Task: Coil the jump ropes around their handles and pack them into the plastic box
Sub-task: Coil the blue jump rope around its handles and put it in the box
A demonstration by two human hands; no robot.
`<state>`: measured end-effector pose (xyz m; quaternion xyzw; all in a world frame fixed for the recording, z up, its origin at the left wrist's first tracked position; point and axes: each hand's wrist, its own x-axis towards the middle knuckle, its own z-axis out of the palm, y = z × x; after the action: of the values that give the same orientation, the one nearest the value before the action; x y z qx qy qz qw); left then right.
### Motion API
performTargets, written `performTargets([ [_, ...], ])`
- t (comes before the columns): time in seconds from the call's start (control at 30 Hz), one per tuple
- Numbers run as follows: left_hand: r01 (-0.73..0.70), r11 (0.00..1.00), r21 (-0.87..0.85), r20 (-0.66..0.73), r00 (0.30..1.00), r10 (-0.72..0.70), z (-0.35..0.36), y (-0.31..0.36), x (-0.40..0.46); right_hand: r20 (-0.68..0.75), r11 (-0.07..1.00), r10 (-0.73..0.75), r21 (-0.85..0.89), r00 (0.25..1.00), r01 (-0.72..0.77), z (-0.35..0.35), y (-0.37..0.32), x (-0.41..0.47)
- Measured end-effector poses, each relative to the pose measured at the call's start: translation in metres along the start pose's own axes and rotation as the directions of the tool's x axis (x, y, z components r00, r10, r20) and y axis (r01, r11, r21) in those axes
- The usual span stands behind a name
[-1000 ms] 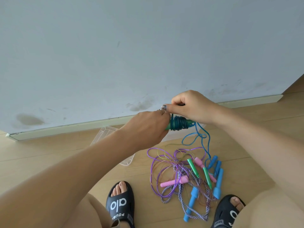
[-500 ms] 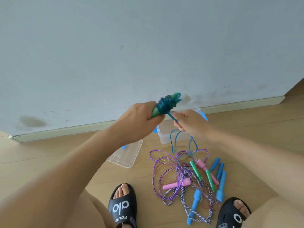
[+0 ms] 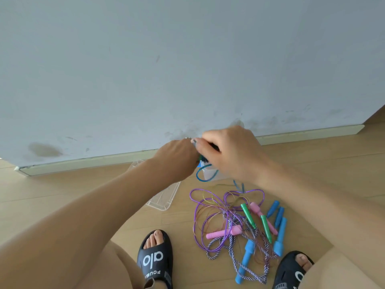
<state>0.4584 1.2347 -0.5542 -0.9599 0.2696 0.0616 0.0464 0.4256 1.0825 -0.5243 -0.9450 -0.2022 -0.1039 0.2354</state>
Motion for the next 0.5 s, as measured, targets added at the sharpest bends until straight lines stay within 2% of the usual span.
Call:
performTargets([
  [0.1, -0.134, 0.988, 0.079, -0.058, 0.989, 0.139, 0.001, 0.012, -0.009, 0.036, 0.998, 0.063, 0.002, 0.997, -0.063, -0.010, 0.020, 0.015],
  [0.2, -0.236, 0.971, 0.037, -0.186, 0.953, 0.239, -0.001, 0.016, -0.019, 0.182, 0.992, 0.117, 0.035, 0.976, -0.125, -0.018, 0.049, 0.027],
  [0.3, -0.330, 0.943, -0.043, -0.296, 0.905, 0.304, -0.005, 0.014, -0.023, 0.291, 0.985, 0.103, 0.104, 0.951, -0.138, -0.014, 0.066, 0.029],
  [0.4, -0.319, 0.927, -0.200, -0.347, 0.907, 0.237, -0.016, 0.010, -0.022, 0.310, 0.968, 0.141, 0.158, 0.940, -0.197, 0.001, 0.069, 0.024],
  [0.5, -0.159, 0.839, -0.520, -0.302, 0.953, -0.006, -0.022, 0.008, -0.023, 0.285, 0.937, 0.244, 0.177, 0.927, -0.301, 0.014, 0.069, 0.015],
])
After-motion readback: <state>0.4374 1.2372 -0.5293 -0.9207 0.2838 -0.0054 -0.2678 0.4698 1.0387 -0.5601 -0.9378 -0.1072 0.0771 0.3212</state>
